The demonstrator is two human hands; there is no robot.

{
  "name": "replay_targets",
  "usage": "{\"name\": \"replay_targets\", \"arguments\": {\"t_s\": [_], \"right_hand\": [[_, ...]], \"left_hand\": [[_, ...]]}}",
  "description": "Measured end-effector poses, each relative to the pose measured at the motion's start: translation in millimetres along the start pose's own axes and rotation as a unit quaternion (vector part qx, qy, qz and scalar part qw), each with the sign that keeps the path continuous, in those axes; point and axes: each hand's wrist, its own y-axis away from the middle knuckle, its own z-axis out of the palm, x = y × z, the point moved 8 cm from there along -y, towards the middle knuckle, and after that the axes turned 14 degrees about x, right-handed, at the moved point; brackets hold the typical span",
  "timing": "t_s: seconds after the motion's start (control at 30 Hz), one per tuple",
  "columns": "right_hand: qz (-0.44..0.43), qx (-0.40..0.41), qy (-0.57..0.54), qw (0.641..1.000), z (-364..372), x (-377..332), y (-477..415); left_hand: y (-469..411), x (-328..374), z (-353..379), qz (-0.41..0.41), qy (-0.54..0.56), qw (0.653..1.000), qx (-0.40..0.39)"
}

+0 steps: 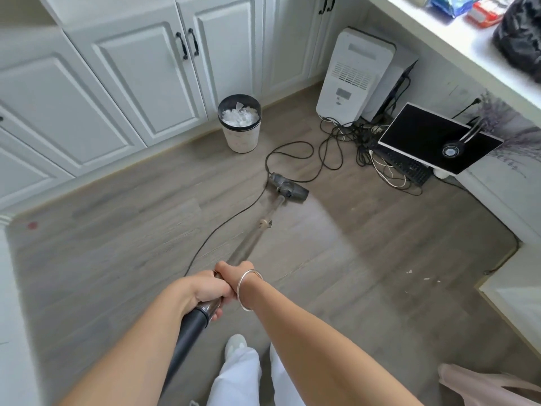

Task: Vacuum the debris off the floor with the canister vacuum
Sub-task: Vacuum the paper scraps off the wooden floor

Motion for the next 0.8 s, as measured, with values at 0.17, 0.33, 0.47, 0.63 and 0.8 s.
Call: {"name": "replay_targets", "arguments": {"t_s": [0.17, 0.33, 0.47, 0.63, 0.8], "right_hand": [[-0.003, -0.001, 0.029, 1.000, 24, -18, -5], [-0.012, 0.001, 0.055, 0.998, 19, -42, -21], [-0.008, 0.003, 0.074, 0.997, 12, -54, -33], [0.008, -0.013, 0.125, 0.992, 6, -47, -39], [0.021, -0.031, 0.186, 0.982, -7, -28, -38]], "left_hand": [[-13, -4, -24, -0.005, 0.026, 1.000, 0.004], [-31, 15, -34, -0.002, 0.019, 1.000, -0.004], [-47, 26, -29, -0.016, 0.018, 1.000, -0.019], [-53, 24, -13, -0.035, 0.006, 0.998, -0.051], [-49, 8, 7, -0.054, -0.008, 0.995, -0.085]]}}
